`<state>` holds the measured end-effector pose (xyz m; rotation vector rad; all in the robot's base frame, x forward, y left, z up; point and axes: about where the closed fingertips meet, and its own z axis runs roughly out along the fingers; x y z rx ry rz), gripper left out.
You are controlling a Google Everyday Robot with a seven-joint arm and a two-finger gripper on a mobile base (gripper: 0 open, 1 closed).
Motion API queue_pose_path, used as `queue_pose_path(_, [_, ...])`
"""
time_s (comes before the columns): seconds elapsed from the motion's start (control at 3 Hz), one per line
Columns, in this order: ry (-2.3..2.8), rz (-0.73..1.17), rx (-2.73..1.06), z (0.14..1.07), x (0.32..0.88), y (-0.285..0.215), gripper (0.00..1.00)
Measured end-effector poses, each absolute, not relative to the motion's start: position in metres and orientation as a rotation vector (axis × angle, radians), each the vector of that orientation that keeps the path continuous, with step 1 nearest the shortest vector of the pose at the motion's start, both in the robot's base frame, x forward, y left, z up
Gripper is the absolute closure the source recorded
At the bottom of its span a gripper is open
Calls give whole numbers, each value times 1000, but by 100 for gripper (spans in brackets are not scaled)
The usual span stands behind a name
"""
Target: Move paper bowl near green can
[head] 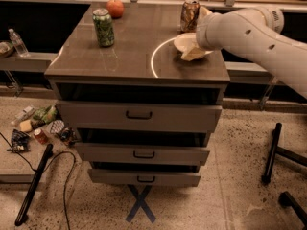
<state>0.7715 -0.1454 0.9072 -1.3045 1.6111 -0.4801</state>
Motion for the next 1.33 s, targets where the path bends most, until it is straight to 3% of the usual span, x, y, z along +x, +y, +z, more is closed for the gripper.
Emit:
queue_pose_path(0.33, [1619, -475, -1331, 892, 781, -137, 18])
queue_pose_path(1.0, [1605, -406, -1363, 885, 786, -125, 64])
queue_pose_path(1.33, [1578, -340, -1375, 892, 785, -119, 95])
